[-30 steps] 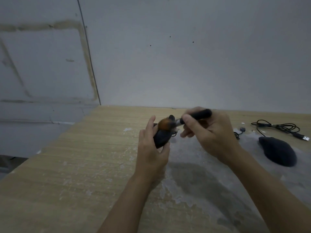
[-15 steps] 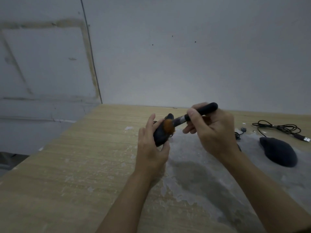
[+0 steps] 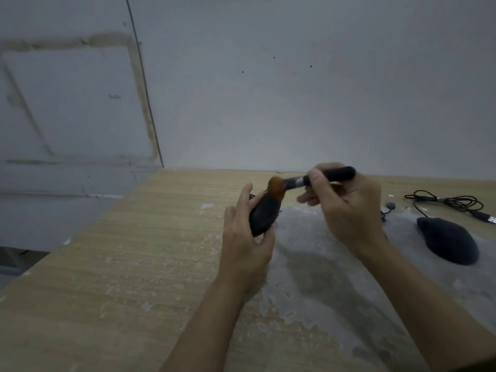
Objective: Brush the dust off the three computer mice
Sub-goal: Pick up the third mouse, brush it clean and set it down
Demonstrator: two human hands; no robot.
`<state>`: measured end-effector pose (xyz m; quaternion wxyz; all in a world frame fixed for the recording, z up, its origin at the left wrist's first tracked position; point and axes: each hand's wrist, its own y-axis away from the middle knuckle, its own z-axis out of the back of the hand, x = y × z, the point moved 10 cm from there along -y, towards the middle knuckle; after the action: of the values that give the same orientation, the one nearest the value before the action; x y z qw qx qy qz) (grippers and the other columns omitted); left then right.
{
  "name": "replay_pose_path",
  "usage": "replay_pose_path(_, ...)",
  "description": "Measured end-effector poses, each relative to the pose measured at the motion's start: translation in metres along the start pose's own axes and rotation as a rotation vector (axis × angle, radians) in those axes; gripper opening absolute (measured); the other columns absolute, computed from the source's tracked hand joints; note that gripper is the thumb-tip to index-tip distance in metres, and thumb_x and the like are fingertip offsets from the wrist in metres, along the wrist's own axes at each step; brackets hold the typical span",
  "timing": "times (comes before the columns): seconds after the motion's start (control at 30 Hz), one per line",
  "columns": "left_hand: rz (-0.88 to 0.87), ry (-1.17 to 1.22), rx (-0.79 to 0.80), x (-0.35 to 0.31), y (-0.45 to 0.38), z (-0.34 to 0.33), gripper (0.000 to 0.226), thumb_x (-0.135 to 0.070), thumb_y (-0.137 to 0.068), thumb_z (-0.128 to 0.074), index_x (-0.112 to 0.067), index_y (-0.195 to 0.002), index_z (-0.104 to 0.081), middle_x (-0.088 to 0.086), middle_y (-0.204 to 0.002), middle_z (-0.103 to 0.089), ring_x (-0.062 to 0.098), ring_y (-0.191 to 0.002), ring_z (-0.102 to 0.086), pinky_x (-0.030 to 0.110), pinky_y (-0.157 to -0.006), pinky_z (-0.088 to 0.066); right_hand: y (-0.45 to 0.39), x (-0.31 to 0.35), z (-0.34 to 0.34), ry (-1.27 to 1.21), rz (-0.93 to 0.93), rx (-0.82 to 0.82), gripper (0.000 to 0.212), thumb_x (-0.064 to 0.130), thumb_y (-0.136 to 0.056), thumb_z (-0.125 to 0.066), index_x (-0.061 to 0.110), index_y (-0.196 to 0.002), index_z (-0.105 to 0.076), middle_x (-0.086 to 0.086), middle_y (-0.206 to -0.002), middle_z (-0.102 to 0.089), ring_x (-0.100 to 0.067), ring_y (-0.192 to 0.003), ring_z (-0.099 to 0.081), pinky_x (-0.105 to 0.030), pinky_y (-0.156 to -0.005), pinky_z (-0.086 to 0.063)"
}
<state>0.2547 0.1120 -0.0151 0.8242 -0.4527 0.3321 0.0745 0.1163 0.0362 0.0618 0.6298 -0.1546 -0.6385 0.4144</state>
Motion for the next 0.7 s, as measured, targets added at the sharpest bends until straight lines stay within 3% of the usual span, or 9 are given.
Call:
replay_pose_path(0.03, -0.015, -0.006, 0.001, -0.002, -0.001, 0.0, 0.078, -0.006, -0.075, -0.068, -0.014, -0.142, -0.028, 0.008, -0.115, -0.054, -0.02, -0.102, -0.036, -0.004, -0.084, -0.029, 0.0, -0.002, 0.005, -0.02, -0.018, -0.016, 0.013, 0.01, -0.089, -0.054, 0.011, -0.08, -0.063, -0.006, -0.068, -0.067, -0.015, -0.053, -0.068, -0.024, -0.048, -0.055)
replay_pose_path(0.13, -0.031, -0.023, 0.001, -0.002, -0.001, -0.001, 0.08, -0.005, -0.072, -0.067, -0.014, -0.142, -0.029, 0.01, -0.116, -0.056, -0.017, -0.101, -0.037, -0.002, -0.085, -0.029, 0.004, -0.012, -0.013, -0.156, -0.146, 0.188, 0.018, 0.01, -0.088, -0.053, 0.006, -0.073, -0.064, -0.008, -0.055, -0.066, -0.026, -0.047, -0.066, -0.026, -0.043, -0.052)
replay_pose_path(0.3, -0.082, -0.021, 0.001, -0.012, 0.0, -0.003, 0.078, -0.009, -0.073, -0.066, -0.016, -0.14, -0.028, 0.01, -0.114, -0.055, 0.0, -0.096, -0.04, 0.001, -0.087, -0.034, -0.004, -0.011, 0.018, -0.071, -0.075, -0.07, 0.021, 0.014, -0.089, -0.053, 0.008, -0.072, -0.063, -0.008, -0.058, -0.067, -0.023, -0.046, -0.066, -0.03, -0.043, -0.053)
replay_pose_path(0.4, -0.07, -0.009, 0.004, -0.009, 0.001, -0.004, 0.079, -0.007, -0.073, -0.067, -0.017, -0.141, -0.029, 0.012, -0.112, -0.054, -0.01, -0.095, -0.04, 0.0, -0.087, -0.033, 0.001, -0.012, -0.009, -0.173, -0.148, 0.163, 0.022, 0.016, -0.084, -0.052, 0.003, -0.07, -0.062, -0.006, -0.052, -0.066, -0.027, -0.043, -0.064, -0.026, -0.039, -0.05)
replay_pose_path(0.43, -0.066, -0.005, 0.007, -0.009, 0.002, -0.004, 0.079, -0.006, -0.073, -0.068, -0.019, -0.141, -0.029, 0.012, -0.112, -0.053, -0.013, -0.097, -0.04, 0.0, -0.086, -0.032, 0.001, -0.013, -0.009, -0.167, -0.152, 0.158, 0.022, 0.016, -0.084, -0.052, 0.003, -0.069, -0.063, -0.006, -0.052, -0.066, -0.027, -0.043, -0.064, -0.026, -0.039, -0.05)
replay_pose_path(0.53, -0.082, -0.011, 0.007, -0.011, 0.002, -0.004, 0.077, -0.012, -0.074, -0.066, -0.02, -0.141, -0.028, 0.01, -0.111, -0.052, -0.008, -0.092, -0.039, 0.0, -0.085, -0.034, -0.005, -0.014, 0.018, -0.087, -0.103, -0.054, 0.021, 0.015, -0.087, -0.054, 0.005, -0.072, -0.063, -0.005, -0.053, -0.065, -0.023, -0.045, -0.066, -0.026, -0.042, -0.052)
replay_pose_path(0.7, -0.059, -0.031, -0.011, -0.006, 0.002, -0.003, 0.076, -0.008, -0.073, -0.068, -0.016, -0.14, -0.031, 0.011, -0.114, -0.055, -0.02, -0.101, -0.036, -0.003, -0.085, -0.029, 0.001, -0.018, -0.003, -0.127, -0.175, 0.145, 0.023, 0.006, -0.089, -0.053, 0.0, -0.07, -0.063, -0.018, -0.056, -0.063, -0.031, -0.045, -0.064, -0.026, -0.04, -0.051)
